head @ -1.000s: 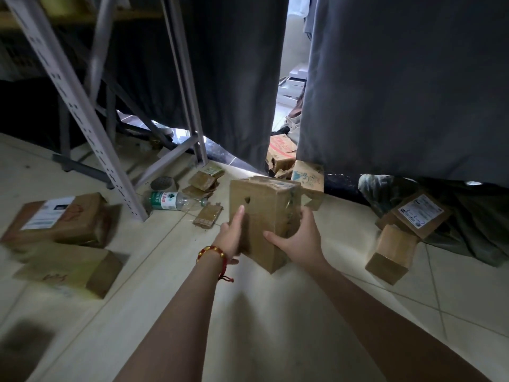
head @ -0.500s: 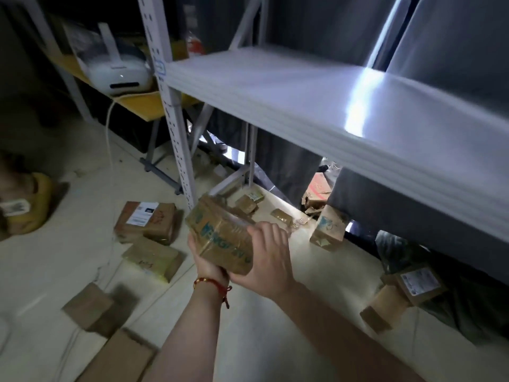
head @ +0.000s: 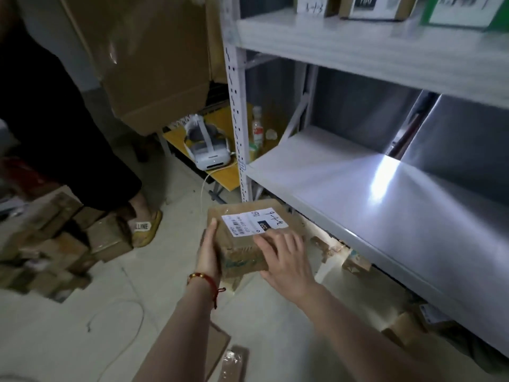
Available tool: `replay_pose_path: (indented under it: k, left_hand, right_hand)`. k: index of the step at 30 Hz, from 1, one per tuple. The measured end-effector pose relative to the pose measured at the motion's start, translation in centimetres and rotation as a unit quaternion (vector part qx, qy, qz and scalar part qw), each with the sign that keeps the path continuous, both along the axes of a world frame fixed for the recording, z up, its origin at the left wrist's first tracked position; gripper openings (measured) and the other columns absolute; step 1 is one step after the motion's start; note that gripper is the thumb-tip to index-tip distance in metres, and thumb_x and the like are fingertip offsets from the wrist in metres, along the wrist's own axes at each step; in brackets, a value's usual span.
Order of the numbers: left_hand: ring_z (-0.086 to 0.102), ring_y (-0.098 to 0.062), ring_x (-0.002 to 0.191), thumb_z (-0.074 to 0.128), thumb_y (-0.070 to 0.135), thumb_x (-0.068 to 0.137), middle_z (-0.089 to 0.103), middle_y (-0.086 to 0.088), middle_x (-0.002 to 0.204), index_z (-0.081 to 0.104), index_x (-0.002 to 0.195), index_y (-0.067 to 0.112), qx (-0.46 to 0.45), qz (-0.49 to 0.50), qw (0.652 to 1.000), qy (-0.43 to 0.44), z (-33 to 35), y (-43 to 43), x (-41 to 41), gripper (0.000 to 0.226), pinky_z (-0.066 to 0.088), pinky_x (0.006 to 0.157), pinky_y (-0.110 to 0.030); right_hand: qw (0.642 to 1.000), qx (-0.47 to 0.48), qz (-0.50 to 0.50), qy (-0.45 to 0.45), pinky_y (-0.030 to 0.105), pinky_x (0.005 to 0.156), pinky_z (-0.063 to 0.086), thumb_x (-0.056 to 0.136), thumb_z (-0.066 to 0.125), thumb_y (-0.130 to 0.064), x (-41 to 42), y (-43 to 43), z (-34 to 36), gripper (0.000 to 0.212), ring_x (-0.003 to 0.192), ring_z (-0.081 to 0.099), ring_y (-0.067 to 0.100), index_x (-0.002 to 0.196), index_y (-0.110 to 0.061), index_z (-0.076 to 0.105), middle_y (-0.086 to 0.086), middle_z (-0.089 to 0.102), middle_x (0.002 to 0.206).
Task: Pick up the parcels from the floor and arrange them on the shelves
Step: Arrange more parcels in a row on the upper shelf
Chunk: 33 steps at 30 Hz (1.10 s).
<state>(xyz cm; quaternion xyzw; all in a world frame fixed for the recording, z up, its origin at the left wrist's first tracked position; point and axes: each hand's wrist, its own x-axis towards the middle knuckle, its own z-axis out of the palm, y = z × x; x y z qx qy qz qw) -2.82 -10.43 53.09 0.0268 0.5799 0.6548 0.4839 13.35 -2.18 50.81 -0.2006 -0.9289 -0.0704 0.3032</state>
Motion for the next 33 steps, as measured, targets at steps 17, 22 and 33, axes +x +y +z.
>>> replay_pose_path:
  k: [17,22,33]
  left_hand:
    - [0.063,-0.033,0.112,0.068,0.030,0.058,0.065,-0.013,0.126,0.052,0.134,0.016,0.145,-0.048,0.988,0.028,29.2,4.4,2.9,0.078,0.055,0.087,-0.050]
    - [0.059,-0.029,0.083,0.065,0.023,0.050,0.066,-0.013,0.102,0.061,0.118,0.010,0.207,-0.081,0.975,0.030,35.2,6.4,5.5,0.069,0.051,0.077,-0.039]
    - [0.063,-0.032,0.098,0.051,0.005,0.053,0.065,-0.018,0.111,0.053,0.121,0.004,0.246,-0.256,0.933,0.049,42.0,10.5,16.4,0.067,0.056,0.073,-0.040]
  right_hand:
    - [0.992,-0.039,-0.078,0.091,0.049,0.118,0.027,0.068,0.075,-0.043,7.7,1.6,31.0,0.075,0.140,0.035,0.035,0.134,-0.017,0.050,0.013,0.033,0.150]
    - [0.947,-0.135,-0.157,0.246,0.030,0.109,0.026,0.075,0.063,-0.052,11.9,2.0,37.4,0.073,0.141,0.029,0.028,0.136,-0.016,0.047,0.011,0.027,0.153]
    - [0.726,-0.406,-0.223,0.509,0.032,0.090,0.052,0.076,0.083,-0.028,21.6,4.7,44.4,0.053,0.101,0.062,0.014,0.115,-0.026,0.048,-0.010,0.062,0.107]
